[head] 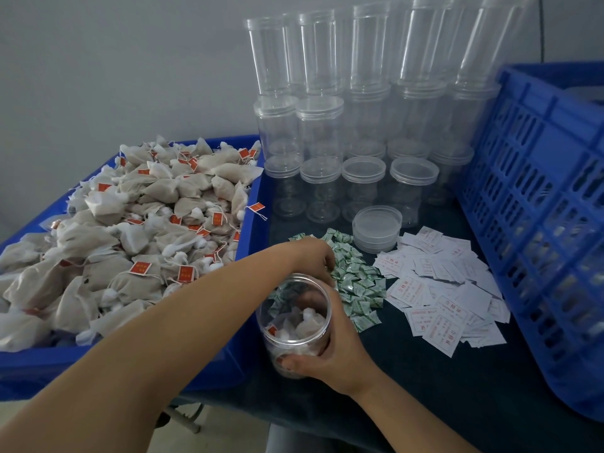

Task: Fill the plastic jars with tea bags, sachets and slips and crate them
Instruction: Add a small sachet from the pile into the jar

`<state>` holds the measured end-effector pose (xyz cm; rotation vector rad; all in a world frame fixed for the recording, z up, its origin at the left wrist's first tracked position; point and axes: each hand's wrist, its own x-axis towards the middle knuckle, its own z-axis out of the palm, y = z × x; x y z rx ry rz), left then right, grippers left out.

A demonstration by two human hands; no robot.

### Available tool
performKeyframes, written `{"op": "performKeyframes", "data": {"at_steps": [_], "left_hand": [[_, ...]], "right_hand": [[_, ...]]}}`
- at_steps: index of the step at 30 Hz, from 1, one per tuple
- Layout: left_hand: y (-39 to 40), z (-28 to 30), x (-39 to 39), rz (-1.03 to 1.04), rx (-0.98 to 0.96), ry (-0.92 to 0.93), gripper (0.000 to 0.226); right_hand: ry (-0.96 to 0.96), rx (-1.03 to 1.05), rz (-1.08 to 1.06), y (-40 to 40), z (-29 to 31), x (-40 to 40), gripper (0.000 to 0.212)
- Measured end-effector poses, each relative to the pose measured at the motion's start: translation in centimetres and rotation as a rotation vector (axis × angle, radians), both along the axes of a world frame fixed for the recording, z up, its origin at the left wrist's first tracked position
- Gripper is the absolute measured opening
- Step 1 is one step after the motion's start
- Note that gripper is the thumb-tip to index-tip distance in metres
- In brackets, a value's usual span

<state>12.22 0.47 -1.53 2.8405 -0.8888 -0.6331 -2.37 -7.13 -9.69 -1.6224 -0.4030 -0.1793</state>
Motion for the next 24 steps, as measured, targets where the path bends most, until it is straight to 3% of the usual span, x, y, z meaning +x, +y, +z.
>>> {"op": "performKeyframes", "data": {"at_steps": [4, 9, 15, 19, 24], "left_hand": [[-0.1, 0.0, 0.2, -0.003, 0.001, -0.013, 0.025], [0.1, 0.5, 0.5, 0.026, -0.025, -0.079, 0.020], [0.9, 3.3, -0.4, 0.090, -0.265, -0.109, 0.017], [2.3, 6.4, -2.5, 0.107, -0.412, -0.130, 0.003], [5.3, 9.7, -6.1, 0.114, -0.476, -0.089, 0.012]], "right_hand": [[0.015, -0.002, -0.002, 0.0, -0.2, 0.1, 0.093], [0.036, -0.005, 0.000, -0.1, -0.4, 0.2, 0.094], [0.071, -0.002, 0.005, -0.1, -0.2, -0.1, 0.093], [0.071, 0.007, 0.008, -0.2, -0.1, -0.2, 0.095], [0.097, 0.018, 0.039, -0.3, 0.0, -0.4, 0.094]]}}
